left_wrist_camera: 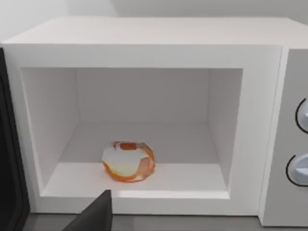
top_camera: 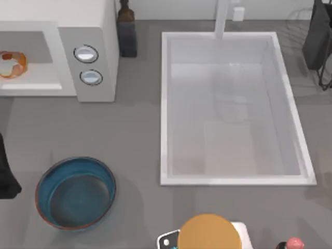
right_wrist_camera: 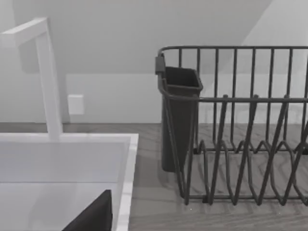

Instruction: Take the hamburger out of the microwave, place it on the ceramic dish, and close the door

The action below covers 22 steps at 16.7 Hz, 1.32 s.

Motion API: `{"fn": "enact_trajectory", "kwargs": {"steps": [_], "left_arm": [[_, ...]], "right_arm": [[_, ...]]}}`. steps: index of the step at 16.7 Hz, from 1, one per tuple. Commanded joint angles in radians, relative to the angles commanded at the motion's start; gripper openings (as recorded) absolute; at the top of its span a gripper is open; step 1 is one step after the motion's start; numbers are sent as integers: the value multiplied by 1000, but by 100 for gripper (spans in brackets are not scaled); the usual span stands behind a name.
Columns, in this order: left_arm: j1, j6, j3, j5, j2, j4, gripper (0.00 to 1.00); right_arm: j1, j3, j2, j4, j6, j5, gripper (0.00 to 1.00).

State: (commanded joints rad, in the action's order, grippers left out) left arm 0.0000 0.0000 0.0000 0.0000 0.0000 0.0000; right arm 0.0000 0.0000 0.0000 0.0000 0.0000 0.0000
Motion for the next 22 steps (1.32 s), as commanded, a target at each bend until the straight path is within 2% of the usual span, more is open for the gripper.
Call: {"fn": "enact_trajectory", "kwargs": {"steps": [4,8,13,22], "left_arm": [[4,2,23,4,55,25,100],[17,8,110,21,262,117,100],[44,21,281,53,675,298,100],[100,47,642,120,1544,681,100]], "right_arm": [[0,0,0,0,0,0,100],[0,0,0,0,0,0,100],[0,0,0,0,0,0,100],[0,0,0,0,0,0,100]]}}
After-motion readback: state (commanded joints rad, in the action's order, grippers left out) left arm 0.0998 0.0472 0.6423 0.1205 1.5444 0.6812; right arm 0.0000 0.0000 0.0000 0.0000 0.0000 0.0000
